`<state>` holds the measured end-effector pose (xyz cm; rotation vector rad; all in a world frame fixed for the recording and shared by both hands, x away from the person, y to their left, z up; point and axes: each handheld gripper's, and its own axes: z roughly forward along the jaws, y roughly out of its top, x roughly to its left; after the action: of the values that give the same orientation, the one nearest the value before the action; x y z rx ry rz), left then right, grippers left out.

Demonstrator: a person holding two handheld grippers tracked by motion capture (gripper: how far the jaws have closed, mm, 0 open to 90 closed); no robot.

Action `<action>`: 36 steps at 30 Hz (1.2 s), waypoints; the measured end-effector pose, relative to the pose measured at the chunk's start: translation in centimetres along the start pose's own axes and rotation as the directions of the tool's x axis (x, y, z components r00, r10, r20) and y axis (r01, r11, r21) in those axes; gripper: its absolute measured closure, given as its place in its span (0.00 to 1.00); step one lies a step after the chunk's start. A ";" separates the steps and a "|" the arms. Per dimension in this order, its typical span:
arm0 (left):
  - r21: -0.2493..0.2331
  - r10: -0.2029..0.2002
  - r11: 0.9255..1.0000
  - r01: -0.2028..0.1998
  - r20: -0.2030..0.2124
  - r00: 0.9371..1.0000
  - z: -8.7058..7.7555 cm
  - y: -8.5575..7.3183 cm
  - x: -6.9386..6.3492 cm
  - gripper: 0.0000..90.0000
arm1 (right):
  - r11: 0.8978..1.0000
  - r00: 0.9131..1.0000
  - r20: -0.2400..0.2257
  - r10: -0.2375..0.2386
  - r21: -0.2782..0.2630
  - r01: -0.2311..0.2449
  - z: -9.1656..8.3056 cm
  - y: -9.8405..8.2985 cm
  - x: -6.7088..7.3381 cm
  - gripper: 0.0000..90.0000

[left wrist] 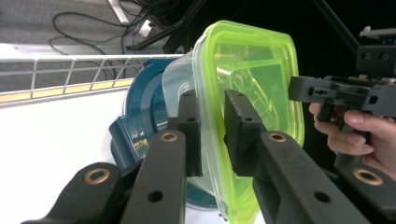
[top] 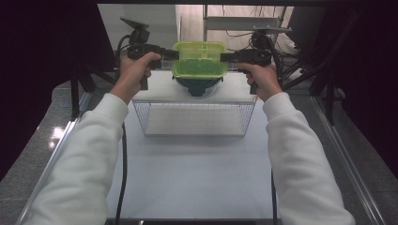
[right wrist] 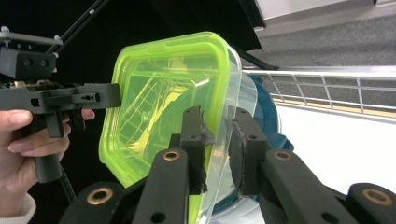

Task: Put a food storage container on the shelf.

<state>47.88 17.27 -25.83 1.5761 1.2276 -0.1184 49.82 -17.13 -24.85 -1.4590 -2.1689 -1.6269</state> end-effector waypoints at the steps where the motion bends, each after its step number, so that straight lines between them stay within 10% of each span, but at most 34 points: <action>1: 0.000 -0.017 1.000 0.017 0.007 1.000 0.1 0.1 0.3 0.86 | 1.000 1.000 0.000 0.007 0.001 -0.007 0.1 0.1 -0.1 0.84; 12: -0.002 -0.109 0.994 0.110 0.044 0.993 1.1 0.3 2.3 0.80 | 0.987 0.986 -0.051 0.161 0.002 -0.161 1.6 0.3 -2.0 0.79; 21: -0.023 -0.097 0.995 0.098 0.035 0.995 1.5 0.0 2.5 0.71 | 0.989 0.988 -0.049 0.147 0.005 -0.147 1.7 0.0 -1.8 0.73; 28: -0.064 -0.046 0.997 0.045 -0.022 0.999 1.1 -0.3 1.9 0.39 | 0.995 0.995 0.022 0.095 -0.024 -0.095 1.5 -0.2 -1.1 0.40; 36: -0.109 0.090 0.989 -0.099 -0.078 0.993 -1.8 -1.8 0.3 0.27 | 0.998 0.999 0.042 -0.013 -0.059 0.016 -0.9 -1.3 -0.1 0.28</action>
<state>45.84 18.65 -26.49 1.5479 1.1921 0.0689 48.54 -17.86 -25.48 -1.5102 -2.1757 -1.6946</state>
